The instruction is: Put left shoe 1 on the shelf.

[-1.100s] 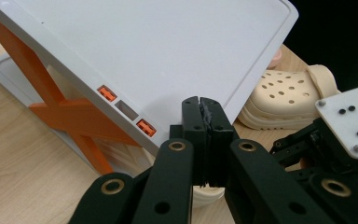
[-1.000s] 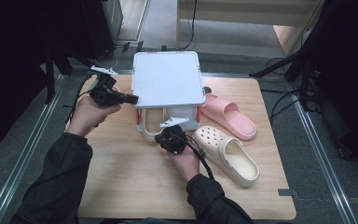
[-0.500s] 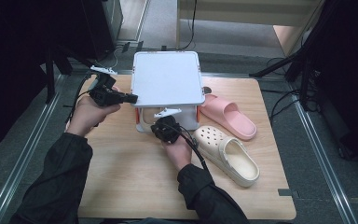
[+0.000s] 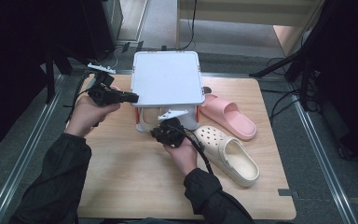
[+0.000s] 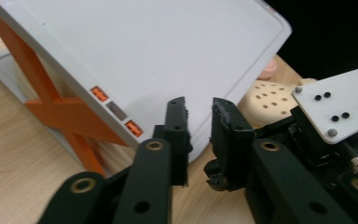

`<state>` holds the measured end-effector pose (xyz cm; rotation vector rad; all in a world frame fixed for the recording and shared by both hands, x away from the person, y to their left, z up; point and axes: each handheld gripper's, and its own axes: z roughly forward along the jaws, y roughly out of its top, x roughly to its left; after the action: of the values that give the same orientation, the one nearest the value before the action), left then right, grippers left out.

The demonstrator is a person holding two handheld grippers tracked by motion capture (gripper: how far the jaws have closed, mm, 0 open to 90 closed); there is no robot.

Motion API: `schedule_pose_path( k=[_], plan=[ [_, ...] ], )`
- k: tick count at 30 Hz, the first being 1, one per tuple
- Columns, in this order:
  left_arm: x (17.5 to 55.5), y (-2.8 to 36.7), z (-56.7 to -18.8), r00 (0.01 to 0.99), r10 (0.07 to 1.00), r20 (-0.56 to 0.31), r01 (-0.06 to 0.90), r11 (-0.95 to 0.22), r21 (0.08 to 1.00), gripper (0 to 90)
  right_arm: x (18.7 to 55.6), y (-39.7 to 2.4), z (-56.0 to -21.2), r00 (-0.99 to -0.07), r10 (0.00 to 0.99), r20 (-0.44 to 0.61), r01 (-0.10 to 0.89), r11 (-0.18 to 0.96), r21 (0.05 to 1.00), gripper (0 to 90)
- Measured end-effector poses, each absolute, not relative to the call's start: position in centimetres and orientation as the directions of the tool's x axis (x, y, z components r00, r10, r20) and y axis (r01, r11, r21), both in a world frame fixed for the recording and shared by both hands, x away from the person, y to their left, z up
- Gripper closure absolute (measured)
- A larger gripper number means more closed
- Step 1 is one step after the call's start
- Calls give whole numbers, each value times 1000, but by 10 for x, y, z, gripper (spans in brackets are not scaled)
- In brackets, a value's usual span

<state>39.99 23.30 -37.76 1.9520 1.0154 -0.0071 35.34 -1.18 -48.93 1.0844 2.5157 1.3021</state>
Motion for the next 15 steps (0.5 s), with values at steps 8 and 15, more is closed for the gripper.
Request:
schedule_pose_path(
  k=[8, 15],
  plan=[
    [387, 228, -371, 678, 629, -380, 644, -257, 721, 529, 328, -38, -469, -783, 570, 249, 519, 380, 766, 677],
    [372, 224, -370, 697, 615, -367, 623, -267, 736, 421, 315, -64, -460, -802, 546, 243, 485, 358, 798, 622]
  ],
)
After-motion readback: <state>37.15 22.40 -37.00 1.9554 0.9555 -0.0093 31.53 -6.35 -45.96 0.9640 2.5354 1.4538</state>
